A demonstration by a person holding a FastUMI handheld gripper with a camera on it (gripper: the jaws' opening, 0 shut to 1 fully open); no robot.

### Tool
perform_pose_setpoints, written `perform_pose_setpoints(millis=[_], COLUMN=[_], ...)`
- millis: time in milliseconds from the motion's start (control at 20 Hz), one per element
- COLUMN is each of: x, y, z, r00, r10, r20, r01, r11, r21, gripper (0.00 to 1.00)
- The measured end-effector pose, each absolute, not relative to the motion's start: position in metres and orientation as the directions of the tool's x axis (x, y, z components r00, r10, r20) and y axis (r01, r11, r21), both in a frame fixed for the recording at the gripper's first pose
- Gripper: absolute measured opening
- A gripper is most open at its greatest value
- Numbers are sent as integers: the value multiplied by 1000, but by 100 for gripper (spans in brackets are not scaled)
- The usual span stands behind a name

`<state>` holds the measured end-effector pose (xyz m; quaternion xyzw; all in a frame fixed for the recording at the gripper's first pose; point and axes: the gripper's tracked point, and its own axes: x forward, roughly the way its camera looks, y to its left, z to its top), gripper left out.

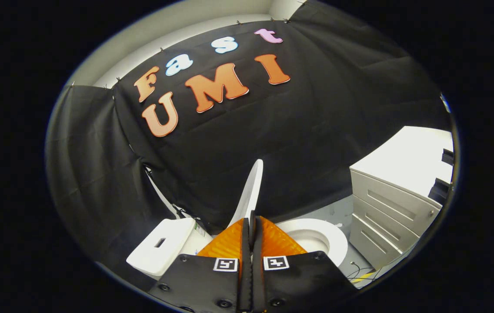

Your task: Open the toilet lid.

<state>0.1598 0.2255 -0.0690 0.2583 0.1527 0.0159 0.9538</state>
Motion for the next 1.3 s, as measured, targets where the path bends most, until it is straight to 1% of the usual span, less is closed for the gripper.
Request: perform_pose_setpoints(millis=[300,600,800,950,1300], x=[164,164,167,164,163], y=[277,335,360,391,441], z=[-32,0,9,20,29], r00=[946,934,930,922,913], r10=[180,264,254,283,321], r20=[-271,-241,-265,-264,-251], r01=[-53,-155,-158,-197,-248], r11=[907,907,929,930,927], r21=[418,392,334,310,283], gripper=[8,8,8,8,8])
